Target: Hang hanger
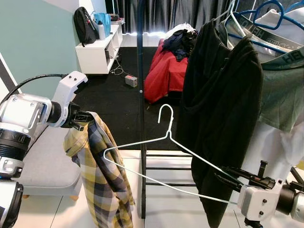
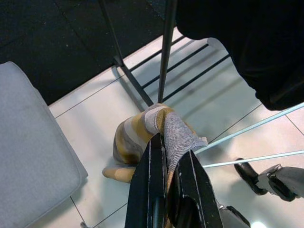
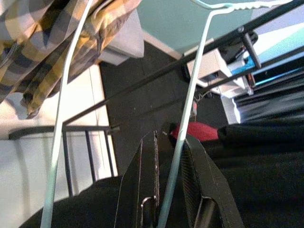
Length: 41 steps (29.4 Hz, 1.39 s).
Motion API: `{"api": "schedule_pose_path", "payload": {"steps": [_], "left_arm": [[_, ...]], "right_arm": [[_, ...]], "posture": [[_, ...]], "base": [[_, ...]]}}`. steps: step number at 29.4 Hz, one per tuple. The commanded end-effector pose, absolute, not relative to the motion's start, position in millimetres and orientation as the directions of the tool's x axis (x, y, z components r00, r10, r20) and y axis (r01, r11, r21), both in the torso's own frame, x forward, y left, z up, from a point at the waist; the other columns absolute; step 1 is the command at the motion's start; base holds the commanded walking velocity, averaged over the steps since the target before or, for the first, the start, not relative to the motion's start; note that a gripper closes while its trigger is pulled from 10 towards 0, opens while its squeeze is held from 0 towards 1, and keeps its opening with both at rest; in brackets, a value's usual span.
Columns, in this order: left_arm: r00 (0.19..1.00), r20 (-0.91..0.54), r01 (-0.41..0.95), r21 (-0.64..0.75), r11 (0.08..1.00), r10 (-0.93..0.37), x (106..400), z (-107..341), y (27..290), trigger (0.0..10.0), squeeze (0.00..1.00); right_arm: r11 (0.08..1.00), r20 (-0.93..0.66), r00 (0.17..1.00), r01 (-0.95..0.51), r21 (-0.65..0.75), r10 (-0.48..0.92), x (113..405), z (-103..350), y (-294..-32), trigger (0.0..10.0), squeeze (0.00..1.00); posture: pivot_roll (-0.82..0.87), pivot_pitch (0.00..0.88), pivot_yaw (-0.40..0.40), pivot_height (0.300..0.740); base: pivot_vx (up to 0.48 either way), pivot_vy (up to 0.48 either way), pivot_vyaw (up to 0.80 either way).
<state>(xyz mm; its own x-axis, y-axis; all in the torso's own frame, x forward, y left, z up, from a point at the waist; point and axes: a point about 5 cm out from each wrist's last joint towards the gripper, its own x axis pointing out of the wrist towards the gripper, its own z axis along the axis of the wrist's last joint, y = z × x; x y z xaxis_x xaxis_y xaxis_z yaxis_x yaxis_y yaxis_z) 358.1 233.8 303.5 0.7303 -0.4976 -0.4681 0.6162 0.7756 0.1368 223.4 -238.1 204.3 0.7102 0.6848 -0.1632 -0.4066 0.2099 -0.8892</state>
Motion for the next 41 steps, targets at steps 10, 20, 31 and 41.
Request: {"api": "schedule_pose_path", "payload": {"steps": [10, 20, 31, 41], "left_arm": [[0.717, -0.446, 0.635, 0.098, 0.766, -0.537, 357, 313, 218, 10.0, 0.0], [0.716, -0.462, 0.63, 0.107, 0.769, -0.523, 351, 319, 221, 10.0, 0.0], [0.695, -0.454, 0.65, 0.065, 0.757, -0.558, 345, 326, 205, 10.0, 0.0], [0.67, -0.413, 0.674, -0.011, 0.739, -0.617, 336, 341, 185, 10.0, 0.0]], "right_arm": [[0.161, -0.19, 0.649, -0.442, -0.882, 0.737, 231, 182, -222, 10.0, 0.0], [0.082, -0.189, 0.676, -0.347, -0.934, 0.713, 246, 174, -215, 10.0, 0.0], [0.08, -0.158, 0.67, -0.309, -0.948, 0.725, 252, 166, -200, 10.0, 0.0], [0.077, -0.164, 0.652, -0.325, -0.943, 0.74, 264, 134, -172, 10.0, 0.0]], "posture": [[0.05, 0.126, 0.066, 0.74], [0.06, 0.119, 0.06, 0.74], [0.05, 0.104, 0.07, 0.74], [0.06, 0.085, 0.056, 0.74]], "base": [[0.0, 0.0, 0.0], [0.0, 0.0, 0.0], [0.0, 0.0, 0.0], [0.0, 0.0, 0.0]]}}
